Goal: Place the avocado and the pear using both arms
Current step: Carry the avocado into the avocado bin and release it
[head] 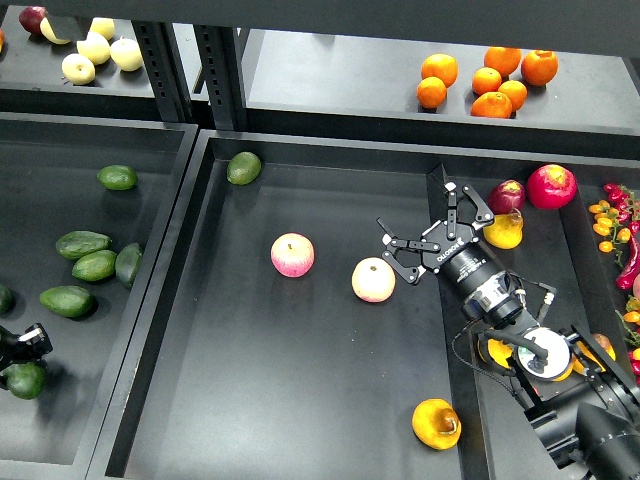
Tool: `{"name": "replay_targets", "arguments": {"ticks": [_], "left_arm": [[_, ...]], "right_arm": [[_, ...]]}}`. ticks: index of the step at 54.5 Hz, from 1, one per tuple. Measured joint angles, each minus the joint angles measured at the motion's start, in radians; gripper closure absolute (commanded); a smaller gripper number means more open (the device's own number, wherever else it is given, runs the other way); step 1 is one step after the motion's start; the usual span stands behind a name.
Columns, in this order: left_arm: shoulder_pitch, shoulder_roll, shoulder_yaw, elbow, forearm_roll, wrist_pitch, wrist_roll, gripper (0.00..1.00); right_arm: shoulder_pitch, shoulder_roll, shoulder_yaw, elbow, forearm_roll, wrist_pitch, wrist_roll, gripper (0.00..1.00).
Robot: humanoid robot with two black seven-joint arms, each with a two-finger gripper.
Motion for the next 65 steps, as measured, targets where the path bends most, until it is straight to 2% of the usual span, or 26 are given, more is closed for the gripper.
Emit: {"name": "replay_targets", "arguments": {"ticks": [22, 50, 65], "left_arm": [[-0.002, 0.000, -0.011, -0.004, 0.000, 0.000, 0.000, 0.17], [-0.025, 0.021, -0.080, -0.048, -0.003, 0.000, 0.000, 0.16], [-0.032, 0.088, -0.205, -0.129, -0.005, 0.000, 0.000, 0.16]], "right_arm": [[-0.003, 0.000, 0.000, 0.000, 0.000, 0.000, 0.000, 0.00], [-0.004, 0.000, 0.000, -0.002, 0.000, 0.000, -0.002, 0.00], [-0.005, 0.000, -0.009, -0.006, 0.000, 0.000, -0.003, 0.00]]}}
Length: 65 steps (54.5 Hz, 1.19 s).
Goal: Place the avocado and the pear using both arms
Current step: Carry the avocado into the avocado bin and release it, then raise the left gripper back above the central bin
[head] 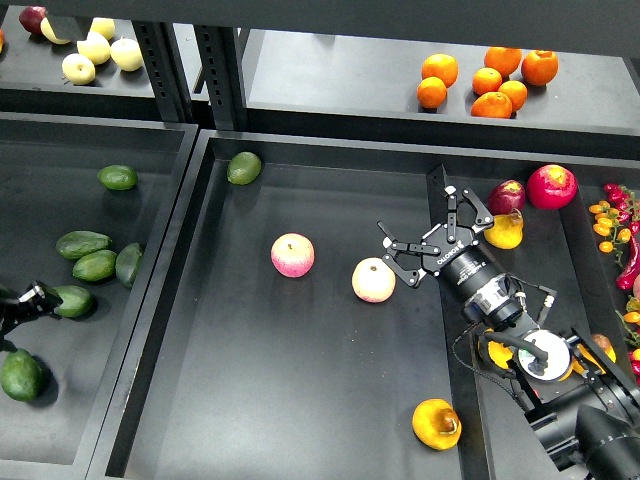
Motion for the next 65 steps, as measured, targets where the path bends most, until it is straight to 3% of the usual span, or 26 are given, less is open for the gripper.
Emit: {"name": "replay_targets", "arguments": {"ticks": [27, 55, 65], "left_arm": [[0.009, 0.022, -0.450, -0.027, -0.244, 0.000, 0.000, 0.14], [0.018, 0.018, -0.775, -0.008, -0.423, 0.000, 0.000, 0.11], [0.030, 0.014, -0.833, 0.004, -0.501, 0.000, 0.000, 0.11]], "right_arm": [[0.000, 0.000, -0.011, 0.002, 0.000, 0.000, -0.005, 0.00], [0.000, 0.000, -0.009, 0.017, 0.000, 0.000, -0.002, 0.00], [0.000, 0.000, -0.009, 0.019, 0.000, 0.000, -0.002, 0.00]]}}
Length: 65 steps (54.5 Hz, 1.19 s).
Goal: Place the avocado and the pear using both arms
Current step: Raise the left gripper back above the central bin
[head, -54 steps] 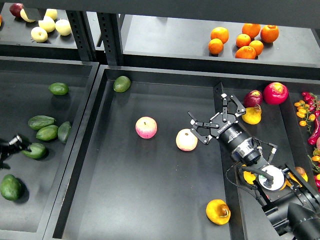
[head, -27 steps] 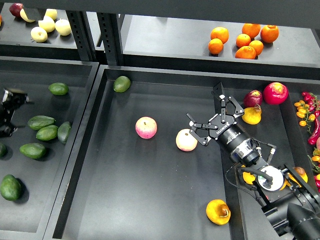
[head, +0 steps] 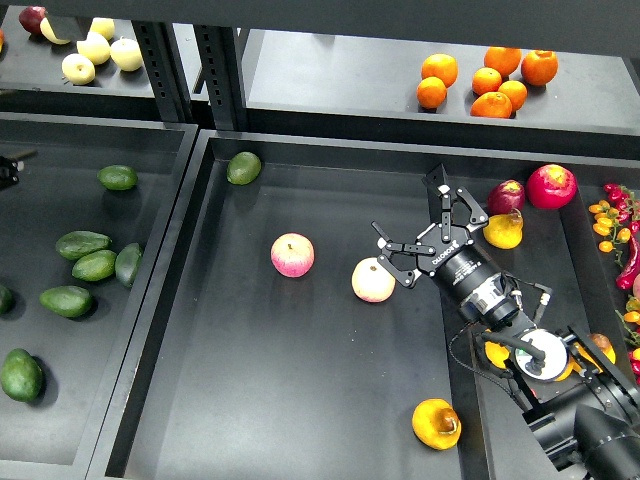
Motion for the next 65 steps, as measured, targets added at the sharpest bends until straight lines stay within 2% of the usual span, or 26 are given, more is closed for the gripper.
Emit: {"name": "replay_targets", "arguments": {"ticks": [17, 33, 44, 50, 53, 65], "left_arm": [[0.003, -0.066, -0.044, -0.013, -0.114, 0.000, 0.000, 0.11], [0.078, -0.330, -0.252, -0.111, -0.131, 0.000, 0.000, 0.11], [0.123, -0.487, -0.300, -0.203, -0.132, 0.000, -0.002, 0.11], [0.142, -0.559, -0.304, -0.245, -0.132, 0.000, -0.020, 0.11], [0.162, -0.639, -0.308, -0.270, -0.132, 0.000, -0.049, 0.11], [0.219, -0.702, -0.312, -0.304, -0.131, 0.000, -0.097, 0.11]], "right_arm": [[0.000, 0.000, -0.001, 0.000, 0.000, 0.000, -0.002, 0.00], [0.002, 0.000, 0.009, 0.000, 0.000, 0.000, 0.005, 0.00], [0.003, 0.000, 0.013, 0.000, 0.000, 0.000, 0.008, 0.01], [0.005, 0.000, 0.014, 0.000, 0.000, 0.000, 0.008, 0.01], [0.006, 0.000, 0.014, 0.000, 0.000, 0.000, 0.008, 0.01], [0.009, 0.000, 0.026, 0.005, 0.000, 0.000, 0.009, 0.00]]}}
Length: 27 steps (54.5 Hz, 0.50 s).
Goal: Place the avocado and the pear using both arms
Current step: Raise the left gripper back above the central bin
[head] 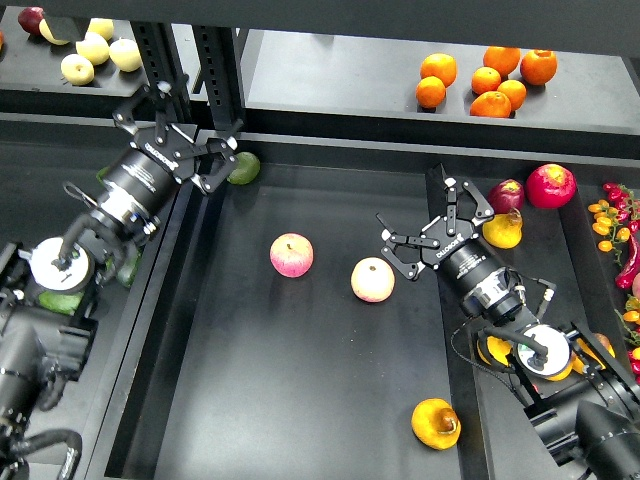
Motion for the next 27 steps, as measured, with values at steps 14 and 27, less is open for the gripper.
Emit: {"name": "replay_targets", "arguments": {"ticks": [14, 27], "left_arm": [[0.014, -0.003, 0.026, 0.003, 0.000, 0.000, -0.100, 0.10], [0.014, -0.003, 0.055, 0.008, 0.000, 0.000, -0.117, 0.04]], "right_arm": [[0.000, 0.000, 0.004, 0.001, 0.000, 0.000, 0.000, 0.00], [0.001, 0.000, 0.004, 0.005, 0.000, 0.000, -0.008, 0.01]]}}
